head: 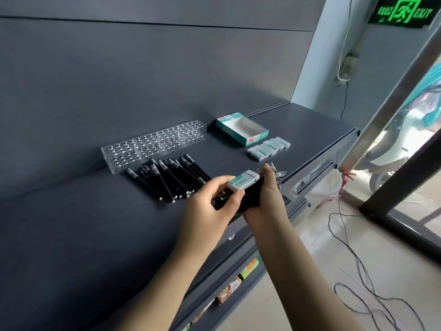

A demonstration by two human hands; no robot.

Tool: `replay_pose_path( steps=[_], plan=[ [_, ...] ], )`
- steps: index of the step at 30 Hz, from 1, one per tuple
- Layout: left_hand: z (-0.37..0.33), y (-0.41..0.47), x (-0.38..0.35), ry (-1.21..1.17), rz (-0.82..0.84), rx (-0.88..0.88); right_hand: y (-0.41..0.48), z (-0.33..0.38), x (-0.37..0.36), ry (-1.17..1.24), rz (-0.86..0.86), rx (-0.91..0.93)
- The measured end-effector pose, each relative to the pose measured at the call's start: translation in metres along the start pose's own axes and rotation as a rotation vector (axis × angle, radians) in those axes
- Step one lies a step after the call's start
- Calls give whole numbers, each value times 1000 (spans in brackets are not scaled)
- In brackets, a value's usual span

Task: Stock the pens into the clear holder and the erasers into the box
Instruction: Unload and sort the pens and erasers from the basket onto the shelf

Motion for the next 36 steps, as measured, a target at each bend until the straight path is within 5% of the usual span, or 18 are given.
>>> replay_pose_path(
  steps=[9,14,22,26,31,36],
  plan=[
    [41,96,-64,-426,-92,277,117,85,23,28,6,0],
    [75,147,-84,-219,-229,241,188,143,22,4,173,-69],
    [113,189,-150,644,-406,12,273,187,-2,-184,448,-291],
    [124,192,-169,858,-477,83,291,187,-1,-268,624,-439],
    [125,197,-171,941,-498,216,298,179,1,-447,807,-548],
    [98,218,-179,667,-417,147,299,176,2,-465,921,-620]
  ],
)
Point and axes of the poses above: each hand's wrist, its own y-axis towards the middle knuckle, its own x-axis out of the back of the hand, z = x × y, the point moved 6 cm from there along y, towards the middle knuckle, and after that the axes turned 9 degrees about -y, right-handed, at the moved point
